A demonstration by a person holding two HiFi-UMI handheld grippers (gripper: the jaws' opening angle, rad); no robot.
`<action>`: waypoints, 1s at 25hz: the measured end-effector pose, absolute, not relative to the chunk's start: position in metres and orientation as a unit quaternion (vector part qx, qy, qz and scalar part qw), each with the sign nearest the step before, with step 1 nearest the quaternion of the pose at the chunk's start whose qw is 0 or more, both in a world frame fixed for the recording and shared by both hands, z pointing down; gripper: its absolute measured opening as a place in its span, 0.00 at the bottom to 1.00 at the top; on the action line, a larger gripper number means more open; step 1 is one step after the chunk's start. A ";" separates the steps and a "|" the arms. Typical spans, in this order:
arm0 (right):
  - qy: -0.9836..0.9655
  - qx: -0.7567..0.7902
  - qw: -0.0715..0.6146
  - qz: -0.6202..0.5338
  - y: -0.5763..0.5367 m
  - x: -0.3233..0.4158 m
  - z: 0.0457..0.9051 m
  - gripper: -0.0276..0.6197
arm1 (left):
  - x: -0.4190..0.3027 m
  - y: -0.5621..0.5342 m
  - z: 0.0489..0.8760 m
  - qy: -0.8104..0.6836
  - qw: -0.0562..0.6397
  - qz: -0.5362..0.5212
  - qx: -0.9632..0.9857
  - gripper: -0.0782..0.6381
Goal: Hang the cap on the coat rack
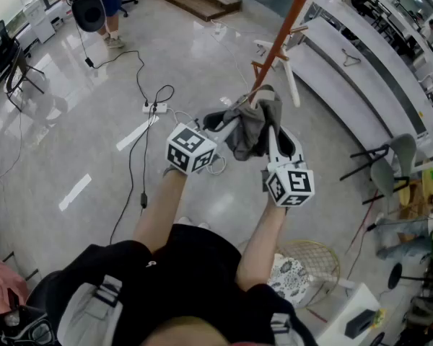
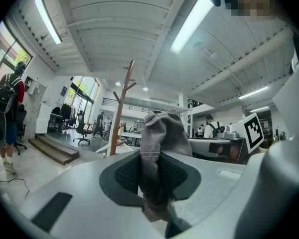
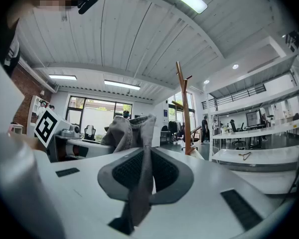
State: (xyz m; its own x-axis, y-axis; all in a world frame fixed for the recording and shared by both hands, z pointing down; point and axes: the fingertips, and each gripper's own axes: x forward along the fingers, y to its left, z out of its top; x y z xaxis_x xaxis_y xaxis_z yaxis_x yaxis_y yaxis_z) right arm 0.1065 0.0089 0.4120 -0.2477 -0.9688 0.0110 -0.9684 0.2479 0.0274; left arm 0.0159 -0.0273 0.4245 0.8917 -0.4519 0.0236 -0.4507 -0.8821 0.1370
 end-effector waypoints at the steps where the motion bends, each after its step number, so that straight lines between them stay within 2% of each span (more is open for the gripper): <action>1: -0.788 0.616 0.014 -0.006 0.011 0.108 0.412 0.08 | 0.017 -0.025 0.425 -0.233 0.069 -0.004 0.970 0.20; 17: -0.790 0.613 0.008 -0.013 0.028 0.112 0.408 0.08 | 0.020 -0.002 0.420 -0.265 0.059 -0.005 0.963 0.20; 25: -0.804 0.594 0.017 -0.003 0.013 0.104 0.423 0.08 | 0.010 -0.015 0.433 -0.292 0.076 -0.004 0.953 0.20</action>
State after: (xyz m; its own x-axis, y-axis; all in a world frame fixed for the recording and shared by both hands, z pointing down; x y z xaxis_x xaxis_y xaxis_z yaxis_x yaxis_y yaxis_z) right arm 0.1041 0.0133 0.4230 -0.2938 -0.9556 0.0230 -0.9554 0.2943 0.0250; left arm 0.0097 -0.0152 0.4330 0.8291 -0.5579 0.0371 -0.5567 -0.8175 0.1476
